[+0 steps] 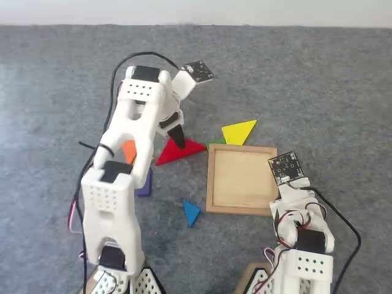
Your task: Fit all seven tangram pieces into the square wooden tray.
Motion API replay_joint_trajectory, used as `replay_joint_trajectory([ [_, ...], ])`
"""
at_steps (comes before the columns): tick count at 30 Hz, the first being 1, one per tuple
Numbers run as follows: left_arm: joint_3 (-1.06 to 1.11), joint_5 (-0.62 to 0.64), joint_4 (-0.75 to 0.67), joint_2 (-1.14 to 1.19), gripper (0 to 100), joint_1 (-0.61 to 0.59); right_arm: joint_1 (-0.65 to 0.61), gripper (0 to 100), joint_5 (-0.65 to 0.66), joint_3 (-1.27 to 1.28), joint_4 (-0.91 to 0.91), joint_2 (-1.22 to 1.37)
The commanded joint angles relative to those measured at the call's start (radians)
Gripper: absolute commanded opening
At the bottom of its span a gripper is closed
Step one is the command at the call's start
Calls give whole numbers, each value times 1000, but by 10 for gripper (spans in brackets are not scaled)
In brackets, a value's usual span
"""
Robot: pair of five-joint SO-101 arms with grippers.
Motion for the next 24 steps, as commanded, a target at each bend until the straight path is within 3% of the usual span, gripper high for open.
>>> replay_joint_trajectory([
  [1,-162,-18,11,84,327,2,1,39,-3,17,-19,-10],
  [14,-268,-77,55,301,335,-25,1,39,-3,17,-19,-10],
  [24,-191,-64,31,313,334,63,1,39,-3,17,-19,-10],
])
